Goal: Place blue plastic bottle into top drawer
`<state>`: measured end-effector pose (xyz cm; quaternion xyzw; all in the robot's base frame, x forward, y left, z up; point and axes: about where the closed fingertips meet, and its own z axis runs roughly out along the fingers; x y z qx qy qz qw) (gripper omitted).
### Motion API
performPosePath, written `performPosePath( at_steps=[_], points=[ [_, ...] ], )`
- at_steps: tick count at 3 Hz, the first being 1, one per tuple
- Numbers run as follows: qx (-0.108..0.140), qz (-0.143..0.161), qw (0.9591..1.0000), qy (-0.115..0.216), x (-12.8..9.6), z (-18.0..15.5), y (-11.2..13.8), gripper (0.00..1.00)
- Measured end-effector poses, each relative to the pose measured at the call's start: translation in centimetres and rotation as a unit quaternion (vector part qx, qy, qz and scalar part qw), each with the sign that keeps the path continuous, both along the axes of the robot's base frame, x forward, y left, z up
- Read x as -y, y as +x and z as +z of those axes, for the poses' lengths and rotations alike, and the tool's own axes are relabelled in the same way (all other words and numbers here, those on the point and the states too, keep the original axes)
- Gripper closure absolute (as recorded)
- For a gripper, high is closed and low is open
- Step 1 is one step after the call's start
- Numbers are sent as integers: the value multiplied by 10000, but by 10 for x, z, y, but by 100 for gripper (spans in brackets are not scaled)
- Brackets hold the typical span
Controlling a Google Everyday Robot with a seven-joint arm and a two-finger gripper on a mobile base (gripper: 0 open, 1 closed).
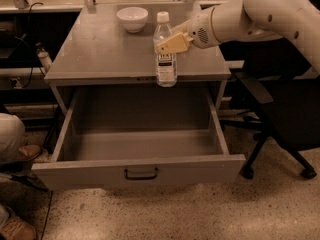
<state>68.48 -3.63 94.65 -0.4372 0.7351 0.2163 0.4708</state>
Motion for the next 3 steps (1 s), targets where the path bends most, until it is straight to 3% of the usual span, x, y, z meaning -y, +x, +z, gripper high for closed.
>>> performPosePath(
  at_steps=[1,2,3],
  points=[
    [-40,298,9985,-463,4,-15,-31,100],
    [-180,489,9942,-942,9,-32,-65,100],
    [-534,852,9801,-1714,-1,-87,-94,100]
  ],
)
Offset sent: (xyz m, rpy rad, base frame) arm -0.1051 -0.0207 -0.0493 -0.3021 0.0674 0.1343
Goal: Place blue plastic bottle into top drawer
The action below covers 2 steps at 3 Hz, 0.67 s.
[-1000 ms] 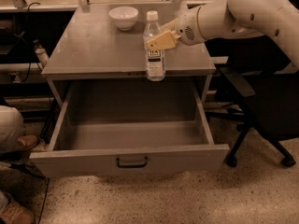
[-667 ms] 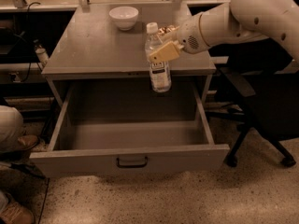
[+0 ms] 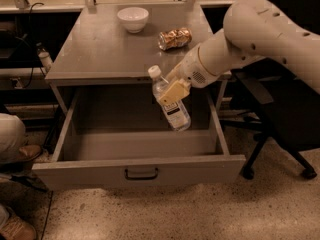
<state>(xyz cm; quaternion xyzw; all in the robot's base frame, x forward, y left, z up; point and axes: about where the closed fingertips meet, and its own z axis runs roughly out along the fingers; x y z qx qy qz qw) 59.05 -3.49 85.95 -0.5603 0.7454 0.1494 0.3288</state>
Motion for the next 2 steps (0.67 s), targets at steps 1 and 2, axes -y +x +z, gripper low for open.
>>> performPosePath(
  at_steps=[1,2],
  points=[
    [-7,0,10000,-24,1,-3,0,100],
    [1,37,9999,-95,-2,-6,-1,100]
  ],
)
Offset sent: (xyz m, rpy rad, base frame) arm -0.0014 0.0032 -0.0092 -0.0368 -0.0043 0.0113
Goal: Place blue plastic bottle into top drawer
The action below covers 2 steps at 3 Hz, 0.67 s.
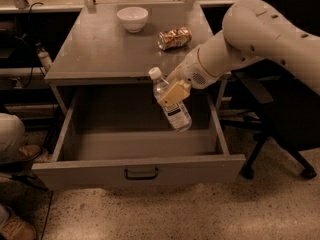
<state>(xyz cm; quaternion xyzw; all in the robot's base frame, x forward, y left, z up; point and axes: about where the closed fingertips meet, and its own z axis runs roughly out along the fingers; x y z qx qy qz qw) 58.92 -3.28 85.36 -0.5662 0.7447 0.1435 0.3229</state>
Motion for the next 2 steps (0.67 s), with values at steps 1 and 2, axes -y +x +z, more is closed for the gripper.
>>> performPosePath(
  at_steps=[1,2],
  points=[
    [278,304,9979,-503,-29,-34,-1,100],
    [541,748,9887,-1180,-68,-77,0,100]
  ],
)
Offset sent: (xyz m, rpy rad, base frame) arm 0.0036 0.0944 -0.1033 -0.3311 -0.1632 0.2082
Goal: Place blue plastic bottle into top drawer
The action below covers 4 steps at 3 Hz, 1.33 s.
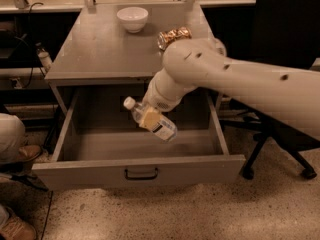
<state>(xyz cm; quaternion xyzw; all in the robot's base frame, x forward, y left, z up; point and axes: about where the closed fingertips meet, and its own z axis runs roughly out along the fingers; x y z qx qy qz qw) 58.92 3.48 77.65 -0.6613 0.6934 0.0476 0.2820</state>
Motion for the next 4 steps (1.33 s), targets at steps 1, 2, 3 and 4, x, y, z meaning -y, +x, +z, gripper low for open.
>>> performPosePath(
  at_steps=[1,2,3,4],
  points=[
    [-10,378,9981,-486,-30,-31,-1,100],
    [-251,836,9931,-777,-60,-58,-1,100],
    [-531,1194,9867,-963,-80,-80,-3,100],
    [-823,1452,9809,-1001,-96,-97,-3,100]
  ],
)
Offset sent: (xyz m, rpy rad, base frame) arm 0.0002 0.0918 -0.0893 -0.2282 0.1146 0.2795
